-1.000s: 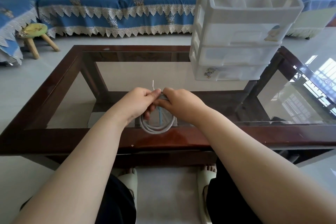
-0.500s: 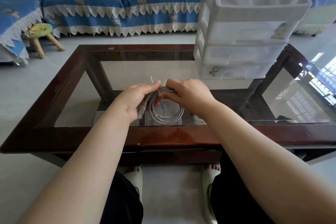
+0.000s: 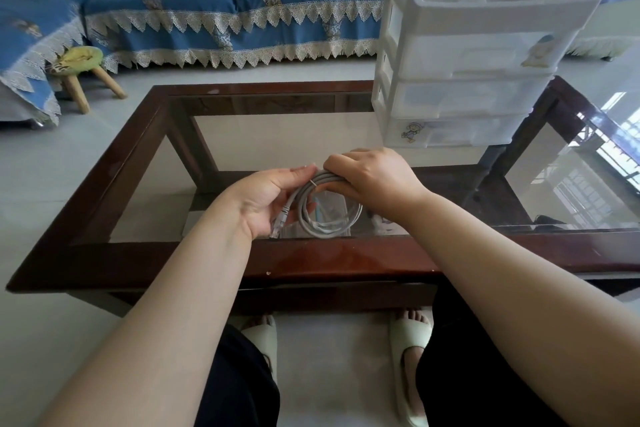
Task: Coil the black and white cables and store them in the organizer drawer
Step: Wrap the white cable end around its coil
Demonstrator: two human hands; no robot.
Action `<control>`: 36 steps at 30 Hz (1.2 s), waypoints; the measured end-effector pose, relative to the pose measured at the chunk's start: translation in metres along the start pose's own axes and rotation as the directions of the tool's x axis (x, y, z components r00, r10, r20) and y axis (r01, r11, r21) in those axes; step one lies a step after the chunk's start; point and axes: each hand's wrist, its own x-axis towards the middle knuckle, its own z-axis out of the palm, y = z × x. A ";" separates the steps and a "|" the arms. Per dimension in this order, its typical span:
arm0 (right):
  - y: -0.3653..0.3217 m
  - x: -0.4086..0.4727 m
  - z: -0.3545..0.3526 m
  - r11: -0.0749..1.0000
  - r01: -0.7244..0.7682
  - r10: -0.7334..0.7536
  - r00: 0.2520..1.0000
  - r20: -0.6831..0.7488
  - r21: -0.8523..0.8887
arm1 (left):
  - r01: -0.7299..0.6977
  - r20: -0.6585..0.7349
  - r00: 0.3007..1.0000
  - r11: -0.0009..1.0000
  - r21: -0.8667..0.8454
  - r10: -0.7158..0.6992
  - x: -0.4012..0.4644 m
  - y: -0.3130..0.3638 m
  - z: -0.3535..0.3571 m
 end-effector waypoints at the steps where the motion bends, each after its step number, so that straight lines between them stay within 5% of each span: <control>1: 0.001 -0.002 -0.002 1.000 0.016 -0.016 1.000 -0.004 -0.008 | 0.015 0.027 1.000 1.000 0.016 -0.016 0.000 -0.001 0.000; 9: 0.005 -0.022 -0.006 0.987 0.136 -0.142 0.987 -0.076 -0.081 | 0.059 0.212 0.975 0.998 0.034 -0.065 0.003 -0.013 0.004; 29: 0.006 -0.023 -0.024 0.996 0.061 -0.066 0.995 -0.070 -0.070 | -0.082 0.141 0.983 0.966 -0.244 0.119 0.004 -0.025 0.024; 33: 0.007 -0.020 -0.028 1.000 -0.015 0.015 0.994 -0.106 -0.001 | -0.174 0.098 0.969 0.911 -0.374 0.226 0.003 -0.027 0.033; 36: 0.004 -0.019 -0.028 0.971 -0.204 0.208 0.978 -0.023 0.123 | -0.217 0.058 0.963 0.885 -0.412 0.264 0.003 -0.026 0.040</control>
